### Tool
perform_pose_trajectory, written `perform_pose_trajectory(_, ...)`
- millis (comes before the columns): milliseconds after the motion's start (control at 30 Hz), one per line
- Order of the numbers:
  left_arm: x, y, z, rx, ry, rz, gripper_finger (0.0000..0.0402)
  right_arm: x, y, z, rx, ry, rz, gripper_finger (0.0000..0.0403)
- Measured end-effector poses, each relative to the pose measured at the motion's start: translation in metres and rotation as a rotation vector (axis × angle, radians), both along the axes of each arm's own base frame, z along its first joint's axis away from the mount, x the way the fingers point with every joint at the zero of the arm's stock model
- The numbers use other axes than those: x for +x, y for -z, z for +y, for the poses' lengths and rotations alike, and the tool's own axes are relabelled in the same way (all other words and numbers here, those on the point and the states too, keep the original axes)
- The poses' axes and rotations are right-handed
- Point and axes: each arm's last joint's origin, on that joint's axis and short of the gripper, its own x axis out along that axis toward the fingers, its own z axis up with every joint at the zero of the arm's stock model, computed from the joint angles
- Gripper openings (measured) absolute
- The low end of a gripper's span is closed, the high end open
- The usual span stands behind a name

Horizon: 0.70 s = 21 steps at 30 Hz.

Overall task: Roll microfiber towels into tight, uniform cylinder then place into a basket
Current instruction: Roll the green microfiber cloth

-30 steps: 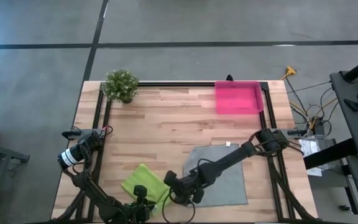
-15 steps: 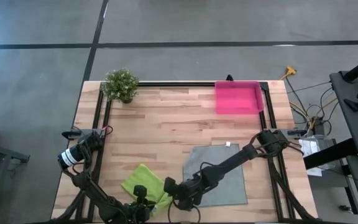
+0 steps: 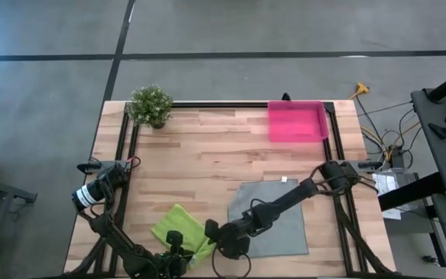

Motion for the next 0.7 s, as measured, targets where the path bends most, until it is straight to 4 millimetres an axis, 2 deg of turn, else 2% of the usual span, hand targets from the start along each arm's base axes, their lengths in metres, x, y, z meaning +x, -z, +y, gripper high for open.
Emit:
perform_pose_trajectory(200,0.000,0.000,0.000,-0.001,-0.004,-0.012,0.0065,0.007,0.019,-0.002,0.008,-0.002,0.010,0.0166)
perform_pose_trajectory(333,0.000,-0.001,-0.001,-0.007,-0.004,-0.022,0.0065,0.011,0.020,-0.001,0.015,0.011,0.002,0.0158)
perform_pose_trajectory(500,0.000,-0.001,-0.002,-0.007,-0.004,-0.023,0.0065,0.013,0.019,-0.002,0.018,0.016,-0.001,0.0116)
perform_pose_trajectory(700,0.000,-0.001,-0.002,-0.008,-0.004,-0.024,0.0065,0.015,0.019,-0.007,0.044,0.023,0.017,0.0037)
